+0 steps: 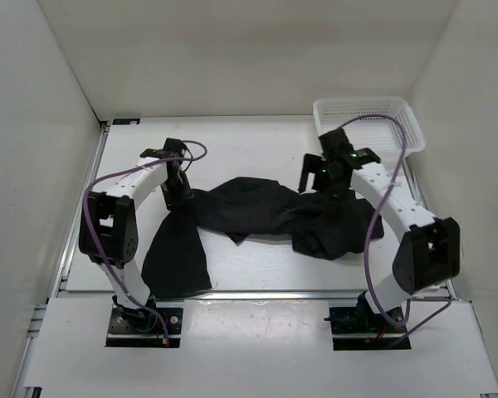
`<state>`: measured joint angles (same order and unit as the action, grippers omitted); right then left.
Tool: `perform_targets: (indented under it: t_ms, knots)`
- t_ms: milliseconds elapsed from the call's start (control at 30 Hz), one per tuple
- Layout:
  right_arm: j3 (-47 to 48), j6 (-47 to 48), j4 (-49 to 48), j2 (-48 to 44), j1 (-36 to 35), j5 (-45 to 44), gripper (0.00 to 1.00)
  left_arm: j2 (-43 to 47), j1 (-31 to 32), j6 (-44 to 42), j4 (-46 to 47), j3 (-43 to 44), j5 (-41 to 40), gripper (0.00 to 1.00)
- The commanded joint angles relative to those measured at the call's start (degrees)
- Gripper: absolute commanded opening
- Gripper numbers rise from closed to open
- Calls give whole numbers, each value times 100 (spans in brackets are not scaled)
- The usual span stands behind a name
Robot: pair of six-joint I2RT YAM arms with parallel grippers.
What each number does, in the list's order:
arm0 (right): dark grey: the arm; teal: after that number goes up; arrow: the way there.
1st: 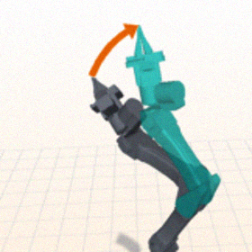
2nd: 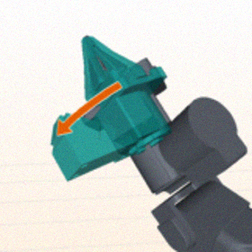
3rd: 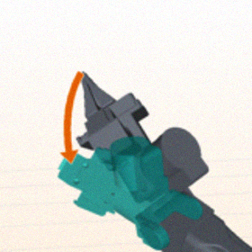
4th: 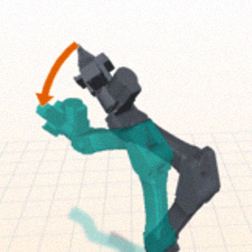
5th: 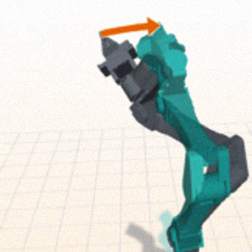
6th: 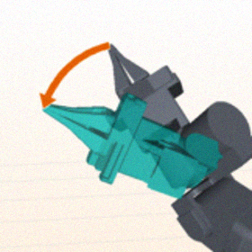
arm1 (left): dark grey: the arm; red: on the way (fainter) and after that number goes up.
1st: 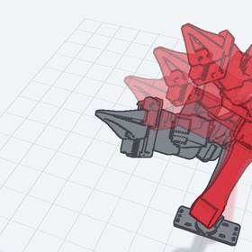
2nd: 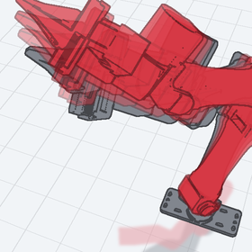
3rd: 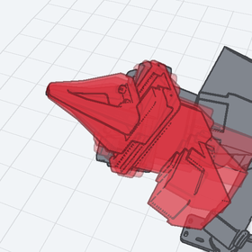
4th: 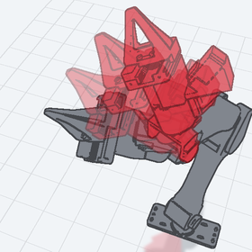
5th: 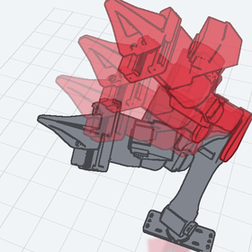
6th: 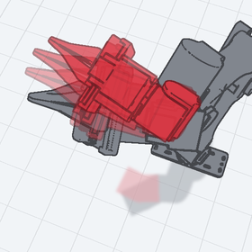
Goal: Fold and stack the trousers
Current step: Flatten the trousers out
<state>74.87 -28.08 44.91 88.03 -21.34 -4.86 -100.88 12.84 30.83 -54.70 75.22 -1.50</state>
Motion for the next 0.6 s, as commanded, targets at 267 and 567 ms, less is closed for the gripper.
perform_targets:
  t_ms: [267, 567]
  knots:
    - [2110, 180, -324, 2805, -669, 978, 84, 806, -36, 2, -110, 580, -78, 10]
    - [3541, 65, 369, 2256, -529, -400, 1, 720, -238, -358, -945, 2380, -457, 10]
